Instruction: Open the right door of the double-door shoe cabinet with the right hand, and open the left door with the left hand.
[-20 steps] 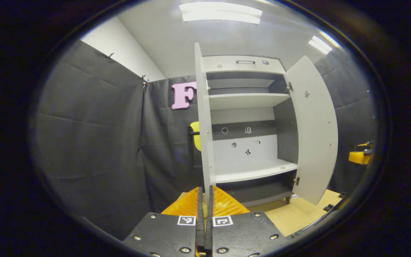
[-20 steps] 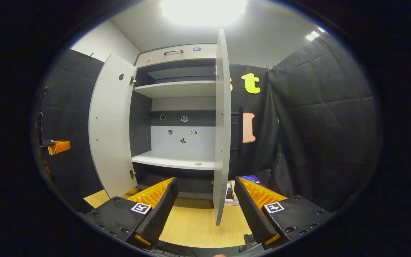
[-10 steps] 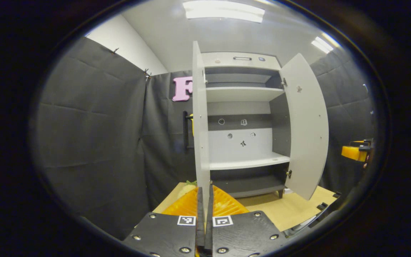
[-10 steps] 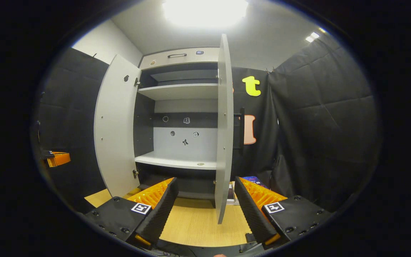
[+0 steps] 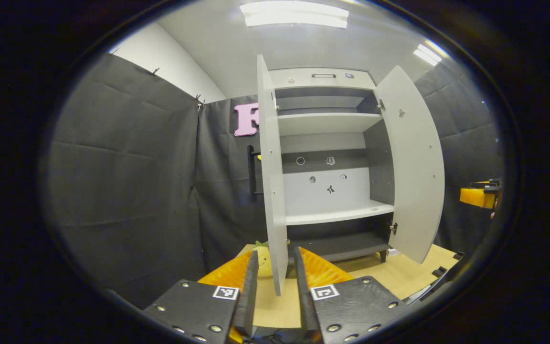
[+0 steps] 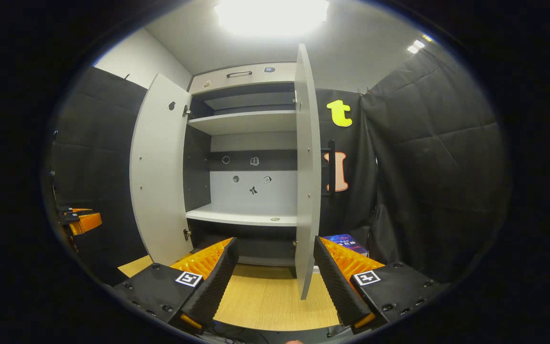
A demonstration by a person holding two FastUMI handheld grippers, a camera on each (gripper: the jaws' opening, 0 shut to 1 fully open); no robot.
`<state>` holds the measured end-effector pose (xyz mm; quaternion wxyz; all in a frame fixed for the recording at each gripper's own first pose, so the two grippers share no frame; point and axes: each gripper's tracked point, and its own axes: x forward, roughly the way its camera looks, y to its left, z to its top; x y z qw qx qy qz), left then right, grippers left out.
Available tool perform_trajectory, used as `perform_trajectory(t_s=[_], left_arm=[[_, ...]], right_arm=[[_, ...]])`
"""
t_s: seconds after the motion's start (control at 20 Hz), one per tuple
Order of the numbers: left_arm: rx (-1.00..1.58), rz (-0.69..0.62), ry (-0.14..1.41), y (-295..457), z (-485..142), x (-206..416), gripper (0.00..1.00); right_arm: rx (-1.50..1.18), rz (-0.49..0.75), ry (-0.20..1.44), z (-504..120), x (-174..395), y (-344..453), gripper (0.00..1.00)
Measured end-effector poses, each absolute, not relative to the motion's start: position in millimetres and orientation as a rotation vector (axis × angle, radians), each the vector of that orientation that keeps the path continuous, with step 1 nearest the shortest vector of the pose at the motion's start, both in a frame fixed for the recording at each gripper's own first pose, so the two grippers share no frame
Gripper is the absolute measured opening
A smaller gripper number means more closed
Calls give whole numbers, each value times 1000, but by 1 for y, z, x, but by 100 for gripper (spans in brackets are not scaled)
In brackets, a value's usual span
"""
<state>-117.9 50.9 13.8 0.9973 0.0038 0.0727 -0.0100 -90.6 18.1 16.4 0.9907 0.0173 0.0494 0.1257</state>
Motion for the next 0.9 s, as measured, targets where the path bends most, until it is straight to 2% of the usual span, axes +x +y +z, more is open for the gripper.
perform_trajectory(t_s=[0.05, 0.1, 0.15, 0.3, 0.35, 0.9], left_arm=[[8, -21, 145, 50, 14, -117, 53], [12, -15, 142, 52, 14, -116, 64], [17, -5, 137, 55, 14, -115, 76], [18, 25, 114, 62, 19, -116, 81], [16, 37, 107, 64, 21, -116, 91], [18, 83, 114, 74, 14, -114, 92]], right_arm=[[35, 253, 100, 16, -90, 19, 94], [38, 252, 99, 17, -89, 20, 94], [43, 253, 95, 17, -87, 22, 99], [54, 252, 82, 22, -85, 22, 99], [56, 250, 80, 22, -84, 22, 99], [41, 203, 77, 18, -78, 12, 99]])
